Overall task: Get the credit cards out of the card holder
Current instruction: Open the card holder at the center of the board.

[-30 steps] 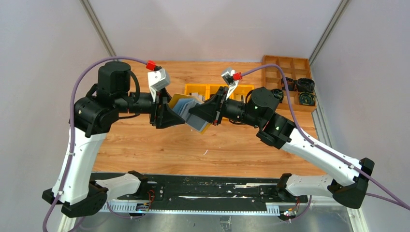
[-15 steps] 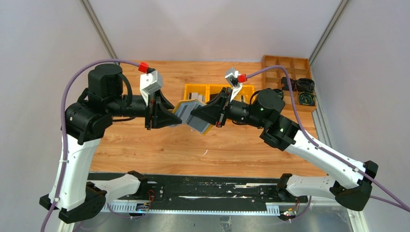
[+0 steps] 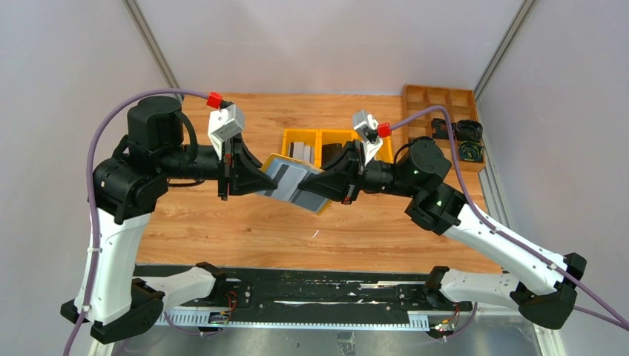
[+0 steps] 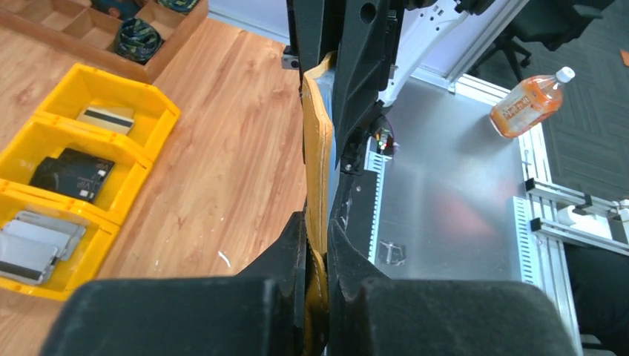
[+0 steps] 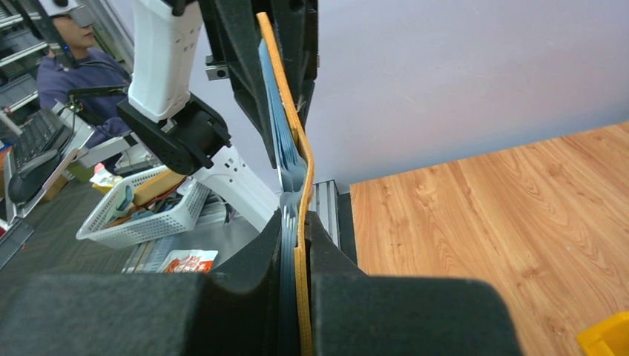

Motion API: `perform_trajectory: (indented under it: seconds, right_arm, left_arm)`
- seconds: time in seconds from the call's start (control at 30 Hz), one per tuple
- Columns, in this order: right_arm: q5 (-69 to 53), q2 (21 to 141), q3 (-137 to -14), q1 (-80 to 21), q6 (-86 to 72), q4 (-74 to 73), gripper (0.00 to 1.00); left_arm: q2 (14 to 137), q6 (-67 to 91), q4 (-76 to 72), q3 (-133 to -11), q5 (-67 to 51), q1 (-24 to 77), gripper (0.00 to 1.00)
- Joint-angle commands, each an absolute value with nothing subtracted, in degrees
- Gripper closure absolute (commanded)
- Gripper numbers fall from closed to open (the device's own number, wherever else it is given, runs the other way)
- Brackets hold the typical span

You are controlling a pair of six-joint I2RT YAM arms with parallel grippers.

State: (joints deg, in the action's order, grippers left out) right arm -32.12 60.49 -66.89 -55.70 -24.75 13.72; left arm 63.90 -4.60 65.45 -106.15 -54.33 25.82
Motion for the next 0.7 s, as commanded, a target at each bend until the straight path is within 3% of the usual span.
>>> perform_trajectory:
  seconds: [0.0, 0.07, 0.13, 0.3, 0.43, 0.5, 0.67]
  right_arm:
    - [-40.6, 59.6, -66.0, -55.4, -24.5, 17.8, 1.0]
    - [-41.1, 59.5, -65.9, -55.3, -24.5, 18.0, 1.0]
    - [-42.3, 59.6, -65.9, -55.3, -24.6, 18.3, 1.0]
    - [-42.9, 60.1, -66.4, -55.3, -25.2, 18.4, 1.0]
    - [-43.5, 60.4, -66.5, -55.3, -25.6, 18.9, 1.0]
    - [-43.7, 60.5, -66.5, -55.2, -25.5, 18.9, 1.0]
    - [-43.3, 61.3, -67.2, -54.6, -26.2, 18.5, 1.0]
  left_arm:
    - [65.3, -1.4, 65.1, -106.3, -59.4, 24.5, 0.8]
    - [65.9, -0.3, 65.1, -106.3, -60.9, 23.8, 0.63]
    - [66.8, 1.7, 65.1, -106.4, -62.9, 22.7, 0.58]
    - [68.1, 2.8, 65.1, -106.0, -65.7, 20.7, 0.6]
    - [68.0, 3.1, 65.1, -104.6, -67.2, 20.2, 0.75]
    - [68.0, 3.8, 65.1, -104.5, -68.7, 20.0, 0.77]
    - [68.0, 5.0, 65.1, -102.8, -73.4, 19.9, 0.64]
